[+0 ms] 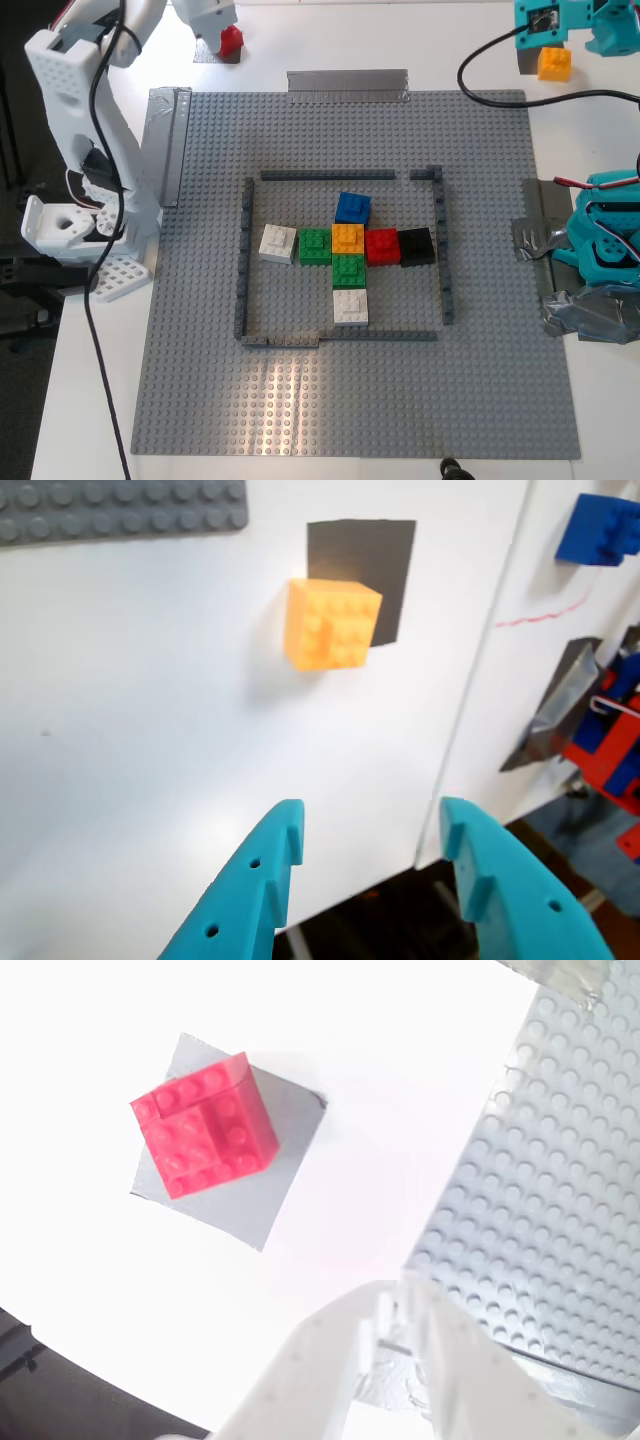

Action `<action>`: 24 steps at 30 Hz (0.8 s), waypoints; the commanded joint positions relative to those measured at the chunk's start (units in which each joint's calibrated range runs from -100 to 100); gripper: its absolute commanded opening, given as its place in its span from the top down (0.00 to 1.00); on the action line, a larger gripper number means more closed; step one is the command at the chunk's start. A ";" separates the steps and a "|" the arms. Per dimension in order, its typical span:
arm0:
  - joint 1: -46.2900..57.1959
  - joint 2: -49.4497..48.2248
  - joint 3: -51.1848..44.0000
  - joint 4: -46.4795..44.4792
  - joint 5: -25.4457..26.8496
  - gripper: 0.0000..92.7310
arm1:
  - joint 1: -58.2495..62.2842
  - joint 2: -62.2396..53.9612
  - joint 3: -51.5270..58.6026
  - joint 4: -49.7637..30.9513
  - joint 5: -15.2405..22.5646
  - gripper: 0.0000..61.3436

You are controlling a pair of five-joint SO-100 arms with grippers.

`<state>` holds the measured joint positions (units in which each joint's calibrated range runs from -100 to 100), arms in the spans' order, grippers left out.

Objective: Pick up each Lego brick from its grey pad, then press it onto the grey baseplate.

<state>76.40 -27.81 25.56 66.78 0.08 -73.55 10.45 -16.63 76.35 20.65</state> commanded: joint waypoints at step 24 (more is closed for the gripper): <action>0.53 23.09 -13.96 -4.37 -2.79 0.70 | -2.30 17.02 -25.40 -2.87 6.83 0.69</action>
<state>78.47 -6.42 18.93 59.48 -1.80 -75.55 28.24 -37.33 76.11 26.95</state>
